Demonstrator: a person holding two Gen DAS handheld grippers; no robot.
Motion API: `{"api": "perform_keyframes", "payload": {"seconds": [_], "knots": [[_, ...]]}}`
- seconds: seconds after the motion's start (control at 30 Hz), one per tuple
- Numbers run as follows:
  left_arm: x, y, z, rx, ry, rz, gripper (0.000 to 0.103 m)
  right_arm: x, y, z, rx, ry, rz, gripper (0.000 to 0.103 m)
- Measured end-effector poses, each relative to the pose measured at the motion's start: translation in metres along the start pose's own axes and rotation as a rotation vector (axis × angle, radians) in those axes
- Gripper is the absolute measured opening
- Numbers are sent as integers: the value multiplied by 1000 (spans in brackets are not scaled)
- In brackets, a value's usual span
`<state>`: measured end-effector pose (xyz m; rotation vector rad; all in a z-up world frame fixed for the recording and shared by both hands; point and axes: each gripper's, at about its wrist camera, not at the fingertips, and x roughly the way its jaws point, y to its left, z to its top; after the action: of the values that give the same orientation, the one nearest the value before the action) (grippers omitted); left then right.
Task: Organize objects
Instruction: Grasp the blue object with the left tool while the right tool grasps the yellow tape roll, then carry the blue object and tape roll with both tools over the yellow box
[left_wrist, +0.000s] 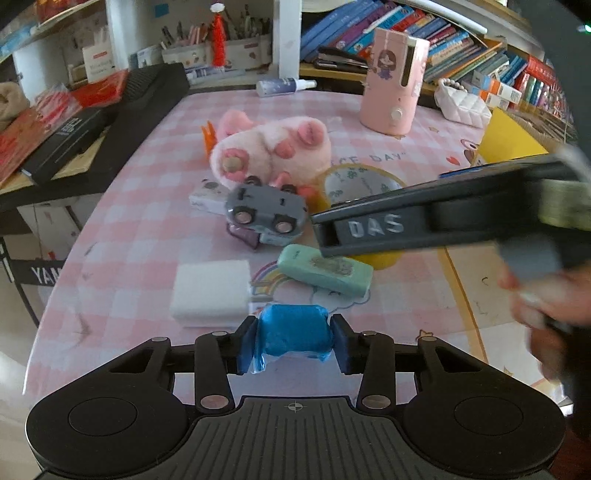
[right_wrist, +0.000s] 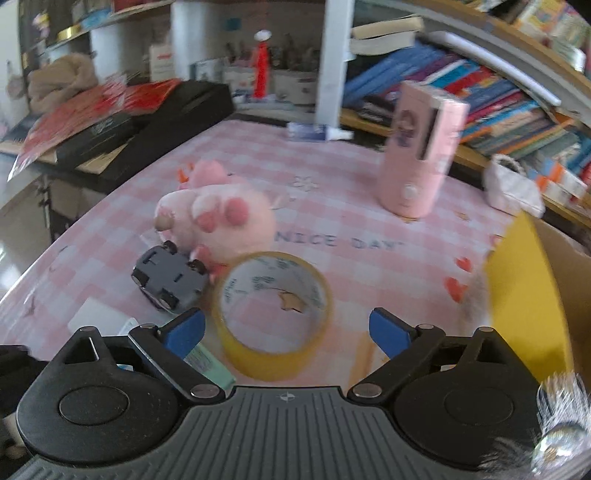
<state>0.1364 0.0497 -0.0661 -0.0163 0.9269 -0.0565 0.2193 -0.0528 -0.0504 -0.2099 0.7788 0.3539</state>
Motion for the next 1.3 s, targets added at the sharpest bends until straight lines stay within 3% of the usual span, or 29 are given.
{"api": "perform_keyframes", "payload": {"seconds": [0.17,0.27,0.37,0.8,1.3], "knots": [[-6,7,-2,-11,-5,3,40,35,-3,9,34,76,-2,95],[-8,9,-2,-14,-9,-3,40,48,-6,9,54,109,30,81],[-12,11,1,-18,-25,-9,40,44,-6,10,41,100,35,80],[-58,27,1,-102,-165,-39,40,-66,-16,0,55,-144,-50,80],[-100,14,-37,-17,-188,-104,40,-137,0,-70,129,-119,-109,80]]}}
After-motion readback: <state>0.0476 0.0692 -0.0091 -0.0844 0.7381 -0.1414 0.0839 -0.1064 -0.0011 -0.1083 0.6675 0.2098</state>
